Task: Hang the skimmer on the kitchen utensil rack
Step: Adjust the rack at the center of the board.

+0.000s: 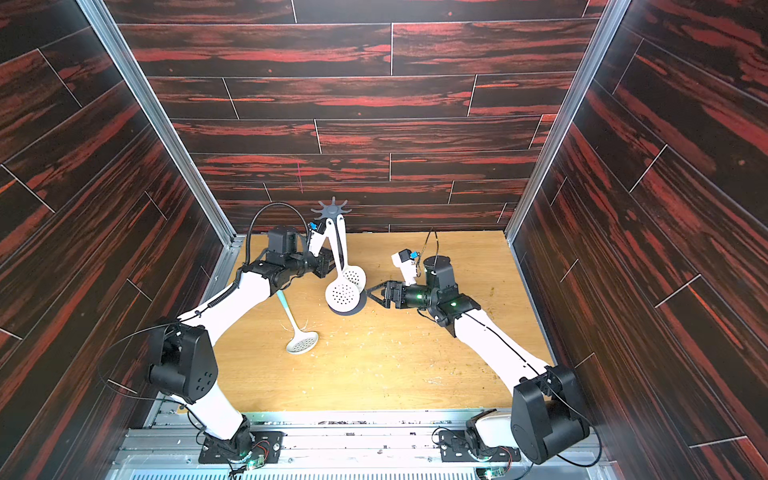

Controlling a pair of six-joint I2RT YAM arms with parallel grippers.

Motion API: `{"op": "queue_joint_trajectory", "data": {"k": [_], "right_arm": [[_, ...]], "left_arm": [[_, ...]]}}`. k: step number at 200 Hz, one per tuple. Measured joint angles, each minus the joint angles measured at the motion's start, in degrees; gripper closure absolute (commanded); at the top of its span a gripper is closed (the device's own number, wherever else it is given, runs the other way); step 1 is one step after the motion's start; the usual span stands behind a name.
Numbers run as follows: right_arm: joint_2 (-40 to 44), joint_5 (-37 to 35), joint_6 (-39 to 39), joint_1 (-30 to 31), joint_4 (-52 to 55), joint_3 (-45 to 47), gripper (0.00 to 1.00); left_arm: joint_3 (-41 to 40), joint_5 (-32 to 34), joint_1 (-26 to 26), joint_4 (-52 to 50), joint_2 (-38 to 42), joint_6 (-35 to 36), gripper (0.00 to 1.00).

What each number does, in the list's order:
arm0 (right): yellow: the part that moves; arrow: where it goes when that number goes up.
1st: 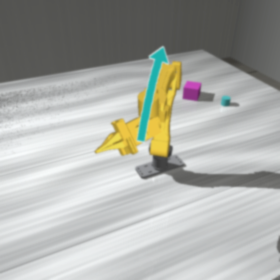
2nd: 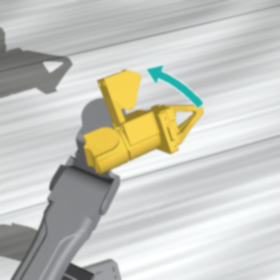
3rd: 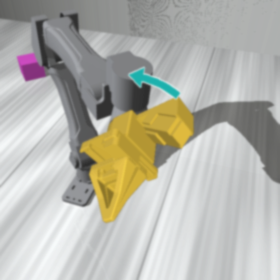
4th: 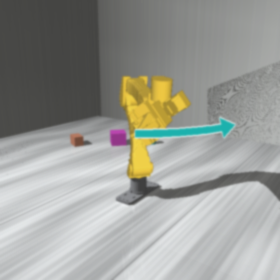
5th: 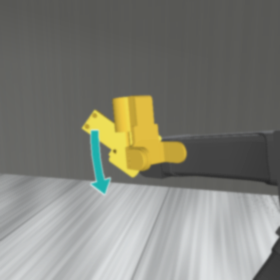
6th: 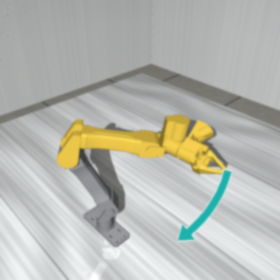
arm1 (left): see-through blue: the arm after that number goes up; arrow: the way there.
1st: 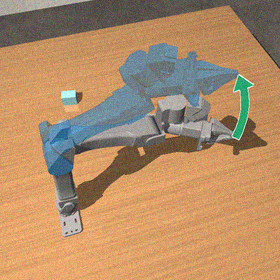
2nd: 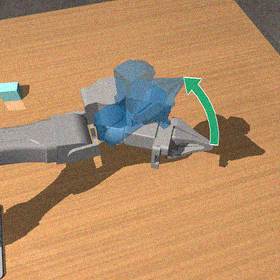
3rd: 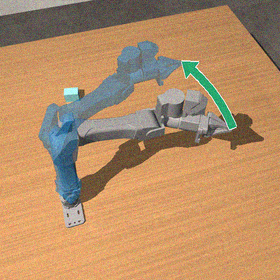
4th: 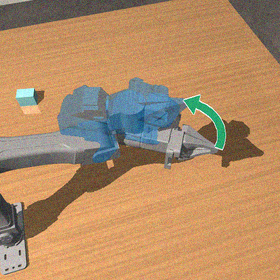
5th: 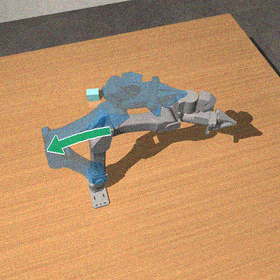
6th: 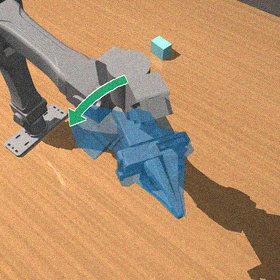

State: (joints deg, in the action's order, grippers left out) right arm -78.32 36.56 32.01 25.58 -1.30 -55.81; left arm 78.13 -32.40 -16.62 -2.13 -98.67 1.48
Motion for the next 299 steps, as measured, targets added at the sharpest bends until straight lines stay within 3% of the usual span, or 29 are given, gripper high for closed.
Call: {"op": "queue_joint_trajectory", "data": {"k": [21,74,129,196,248,299], "right_arm": [[0.00,-0.17,-0.11,0.00,-0.02,0.00,0.15],[0.52,-2.58,-1.42,0.00,1.81,0.00,0.16],[5.09,-5.88,-3.26,-1.42,5.16,2.34,0.16],[9.55,-7.91,-5.66,-8.74,11.43,8.15,0.16],[13.42,-7.91,-7.37,-10.12,14.27,8.63,0.16],[14.49,-7.93,-8.28,-10.84,15.21,9.22,0.16]], "left_arm": [[-0.50,0.24,0.00,1.81,-0.11,-0.61,0.87],[-4.70,4.68,-1.03,11.98,0.02,-5.40,0.83],[-4.96,11.87,-6.47,13.25,0.02,-5.81,0.89],[-5.05,23.71,-14.16,16.39,-1.25,-5.77,0.91],[-4.96,35.76,-17.27,21.53,-3.41,-8.44,0.91],[-6.91,40.74,-18.71,25.66,-3.65,-9.84,0.85]]}}
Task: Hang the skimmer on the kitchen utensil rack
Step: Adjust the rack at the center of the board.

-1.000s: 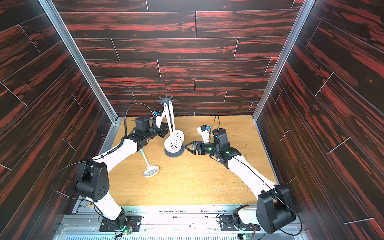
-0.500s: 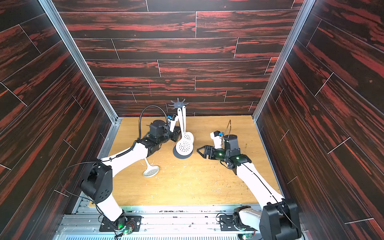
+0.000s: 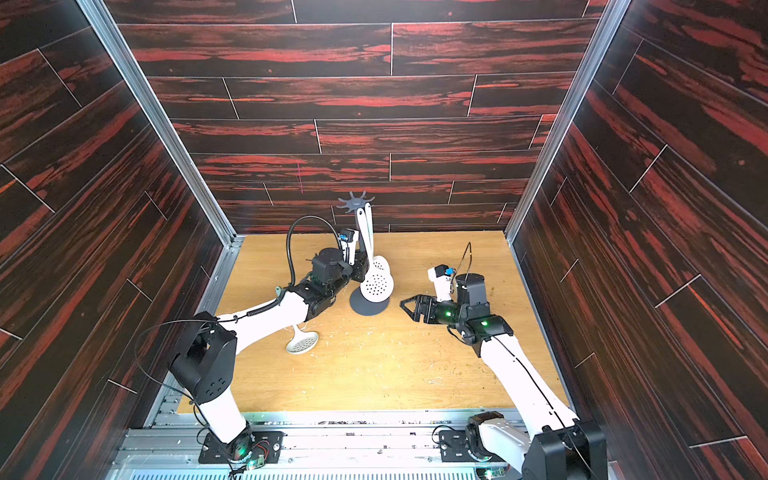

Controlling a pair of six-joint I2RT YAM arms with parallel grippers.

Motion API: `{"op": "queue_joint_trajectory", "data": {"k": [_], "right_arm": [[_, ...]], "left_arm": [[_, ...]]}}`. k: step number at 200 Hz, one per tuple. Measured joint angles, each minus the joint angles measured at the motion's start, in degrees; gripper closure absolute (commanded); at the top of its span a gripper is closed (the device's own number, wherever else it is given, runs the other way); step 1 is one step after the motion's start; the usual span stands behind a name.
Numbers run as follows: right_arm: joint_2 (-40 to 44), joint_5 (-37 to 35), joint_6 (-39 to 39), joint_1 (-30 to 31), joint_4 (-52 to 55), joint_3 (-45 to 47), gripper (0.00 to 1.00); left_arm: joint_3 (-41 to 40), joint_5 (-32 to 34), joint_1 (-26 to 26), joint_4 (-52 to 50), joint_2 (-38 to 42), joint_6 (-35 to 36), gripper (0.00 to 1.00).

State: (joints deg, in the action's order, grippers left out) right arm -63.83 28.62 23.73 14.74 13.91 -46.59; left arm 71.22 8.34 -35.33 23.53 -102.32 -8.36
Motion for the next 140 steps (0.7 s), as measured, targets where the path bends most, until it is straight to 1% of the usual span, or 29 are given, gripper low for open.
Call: {"op": "queue_joint_trajectory", "data": {"k": [14,49,59,76,100,140], "right_arm": [[0.00,-0.17,-0.02,-0.04,0.26,0.09,0.16],[0.00,-0.31,0.00,-0.04,0.26,0.20,0.16],[0.00,-0.31,0.00,-0.04,0.26,0.20,0.16],[0.00,-0.31,0.02,-0.04,0.24,0.24,0.16],[0.28,-0.31,0.20,-0.04,0.24,0.39,0.16],[1.33,-0.44,0.24,-0.04,0.26,0.79,0.16]], "left_arm": [[-0.46,0.48,-0.52,0.68,0.00,0.52,0.82],[-2.12,1.20,-1.16,2.21,0.13,1.31,0.65],[-3.15,1.29,-1.20,2.27,0.20,1.73,0.63],[-5.16,2.01,-1.36,2.36,0.63,1.68,0.63],[-5.92,2.97,-1.44,2.64,0.92,1.33,0.72],[-5.92,3.91,-1.44,2.95,0.92,0.52,0.72]]}}
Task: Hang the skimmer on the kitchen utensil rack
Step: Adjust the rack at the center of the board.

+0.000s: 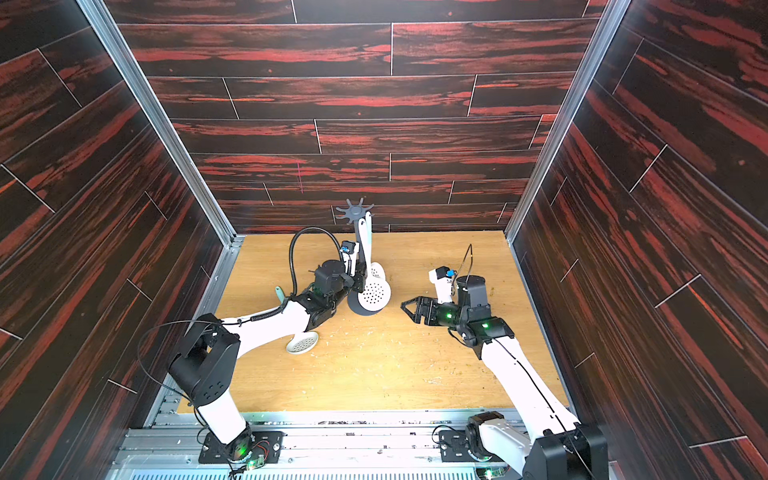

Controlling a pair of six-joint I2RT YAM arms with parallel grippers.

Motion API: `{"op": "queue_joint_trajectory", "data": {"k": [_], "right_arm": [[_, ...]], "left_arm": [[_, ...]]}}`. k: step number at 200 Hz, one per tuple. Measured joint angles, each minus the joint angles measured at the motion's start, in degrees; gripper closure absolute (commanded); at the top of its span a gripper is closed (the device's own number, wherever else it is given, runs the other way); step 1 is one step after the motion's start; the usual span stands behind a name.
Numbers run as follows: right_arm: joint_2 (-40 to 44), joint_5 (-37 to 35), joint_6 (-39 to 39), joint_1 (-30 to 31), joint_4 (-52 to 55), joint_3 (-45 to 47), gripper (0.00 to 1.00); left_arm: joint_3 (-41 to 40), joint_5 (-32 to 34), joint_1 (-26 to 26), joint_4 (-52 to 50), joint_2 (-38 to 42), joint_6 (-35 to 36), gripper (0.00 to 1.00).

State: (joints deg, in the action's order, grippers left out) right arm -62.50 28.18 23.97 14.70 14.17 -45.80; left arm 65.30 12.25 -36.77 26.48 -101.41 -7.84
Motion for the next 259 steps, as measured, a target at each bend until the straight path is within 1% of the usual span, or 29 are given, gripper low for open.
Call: {"op": "queue_joint_trajectory", "data": {"k": [26,36,49,57,96,139,159,189,196,204,209,227,232,250,259], "right_arm": [[0.37,-0.04,-0.02,0.00,0.02,0.13,0.16],[0.37,-0.04,-0.02,0.00,0.00,0.24,0.16],[0.37,-0.04,-0.02,0.00,0.02,0.37,0.16],[0.37,-0.04,-0.02,0.00,0.00,0.44,0.16],[0.39,-0.02,-0.02,0.00,-0.02,0.68,0.16],[0.79,-0.07,0.00,0.00,0.02,1.31,0.16],[1.25,-0.17,0.00,0.00,0.00,1.33,0.16],[2.19,-0.44,0.00,-0.02,0.07,1.75,0.16],[2.29,-0.46,0.00,-0.02,0.17,1.79,0.16],[2.40,-0.46,0.00,-0.02,0.22,1.86,0.16],[2.45,-0.48,0.00,-0.02,0.35,1.86,0.15],[2.75,-0.35,-0.04,-0.04,0.42,2.08,0.14],[2.86,-0.35,-0.04,-0.04,0.44,2.16,0.14],[3.34,-0.31,-0.11,-0.04,0.57,2.29,0.14],[3.50,-0.22,-0.24,-0.04,0.57,2.32,0.13]], "left_arm": [[0.00,0.37,0.00,0.24,0.00,-0.11,0.73],[0.00,0.31,0.00,0.31,0.00,-0.04,0.78],[0.00,0.42,-0.07,0.31,0.00,0.66,0.88],[0.00,0.68,-0.04,0.35,0.00,0.42,0.89],[0.00,1.77,-0.24,0.55,0.00,0.17,0.88],[-0.52,6.43,-1.36,2.34,-0.57,-1.42,0.86],[-0.24,8.83,-1.99,2.95,-1.22,-1.88,0.79],[0.74,12.00,-2.86,3.13,-2.25,-2.47,0.76],[1.07,12.46,-2.99,3.13,-2.56,-2.58,0.72],[1.51,12.92,-3.15,3.02,-2.91,-2.67,0.50],[1.73,13.33,-3.19,2.78,-3.06,-3.02,0.39],[2.12,14.53,-3.26,1.75,-3.08,-2.91,0.16],[2.21,15.04,-3.26,1.51,-3.08,-2.58,0.12],[2.25,16.98,-3.26,1.01,-2.99,-2.10,0.01],[2.16,17.86,-3.26,0.81,-2.73,-1.16,0.00]]}}
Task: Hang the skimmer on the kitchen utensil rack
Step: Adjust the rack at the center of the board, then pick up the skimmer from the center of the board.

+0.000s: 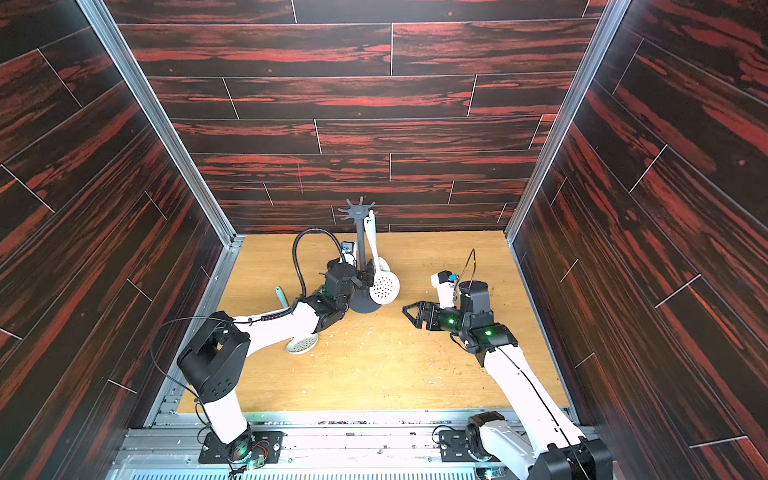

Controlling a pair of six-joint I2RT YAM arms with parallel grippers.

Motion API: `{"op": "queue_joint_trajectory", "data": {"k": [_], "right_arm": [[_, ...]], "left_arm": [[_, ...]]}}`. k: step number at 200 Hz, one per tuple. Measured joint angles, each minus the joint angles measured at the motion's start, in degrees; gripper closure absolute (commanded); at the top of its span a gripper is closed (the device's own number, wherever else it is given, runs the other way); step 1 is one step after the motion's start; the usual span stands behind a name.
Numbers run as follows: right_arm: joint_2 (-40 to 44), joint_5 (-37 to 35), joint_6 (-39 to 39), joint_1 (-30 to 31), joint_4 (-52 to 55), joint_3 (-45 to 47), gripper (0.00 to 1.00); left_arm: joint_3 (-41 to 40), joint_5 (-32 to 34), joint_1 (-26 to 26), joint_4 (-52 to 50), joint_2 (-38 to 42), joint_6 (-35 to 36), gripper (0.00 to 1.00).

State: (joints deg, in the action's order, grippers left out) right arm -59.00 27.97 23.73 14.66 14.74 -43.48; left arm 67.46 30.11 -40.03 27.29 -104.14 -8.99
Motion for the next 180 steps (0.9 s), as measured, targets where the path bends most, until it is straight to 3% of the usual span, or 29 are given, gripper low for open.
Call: {"op": "queue_joint_trajectory", "data": {"k": [97,180], "right_arm": [[0.07,1.16,-0.24,-0.02,-1.46,2.16,0.12],[-0.50,1.55,-1.01,-0.04,-2.34,2.64,0.11]], "left_arm": [[-8.61,9.94,-0.11,-2.49,9.44,2.73,0.00],[-16.26,16.63,0.72,-13.20,18.03,1.07,0.00]]}}
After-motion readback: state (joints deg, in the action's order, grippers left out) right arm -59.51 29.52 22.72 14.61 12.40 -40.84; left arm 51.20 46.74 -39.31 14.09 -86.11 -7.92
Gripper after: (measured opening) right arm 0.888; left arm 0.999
